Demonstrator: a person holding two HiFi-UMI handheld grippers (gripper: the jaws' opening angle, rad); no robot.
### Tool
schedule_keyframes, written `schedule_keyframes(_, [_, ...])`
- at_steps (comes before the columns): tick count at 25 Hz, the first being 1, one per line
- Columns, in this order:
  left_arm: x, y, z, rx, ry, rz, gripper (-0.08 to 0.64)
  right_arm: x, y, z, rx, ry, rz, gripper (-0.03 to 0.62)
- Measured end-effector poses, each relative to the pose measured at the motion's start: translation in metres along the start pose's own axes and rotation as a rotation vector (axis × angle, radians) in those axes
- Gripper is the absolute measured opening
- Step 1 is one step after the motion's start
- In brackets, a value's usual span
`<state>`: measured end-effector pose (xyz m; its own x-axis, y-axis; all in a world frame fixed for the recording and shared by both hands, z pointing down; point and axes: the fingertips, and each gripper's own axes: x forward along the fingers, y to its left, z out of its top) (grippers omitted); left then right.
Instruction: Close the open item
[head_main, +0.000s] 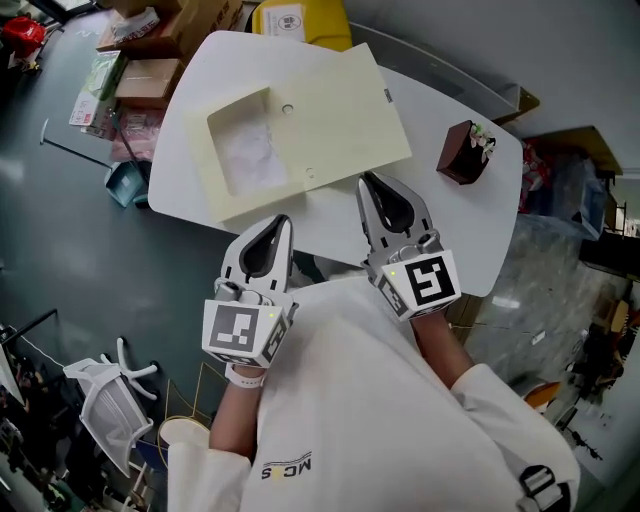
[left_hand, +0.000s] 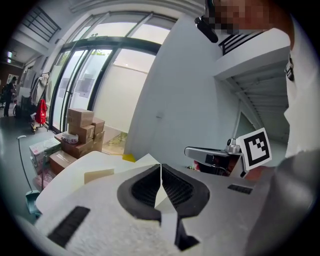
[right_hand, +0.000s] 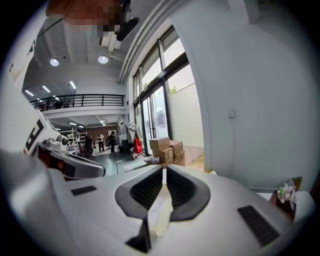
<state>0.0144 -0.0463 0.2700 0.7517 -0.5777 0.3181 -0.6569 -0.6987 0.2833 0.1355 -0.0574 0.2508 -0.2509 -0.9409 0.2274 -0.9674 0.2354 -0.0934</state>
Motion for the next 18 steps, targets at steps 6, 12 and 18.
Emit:
schedule_keyframes(6, [0.039,0.001,0.005,0.059,0.061,-0.018,0.032,0.011,-0.04,-0.006,0.03,-0.006,-0.062,0.02])
schedule_keyframes(12, [0.071,-0.002,0.006,0.061,0.092,-0.023,0.032,0.019,-0.085,-0.017,0.024,0.025,-0.106,0.029])
schedule_keyframes(18, [0.1,0.001,-0.005,0.035,0.119,-0.014,0.029,0.032,-0.123,-0.038,0.032,0.052,-0.145,0.074])
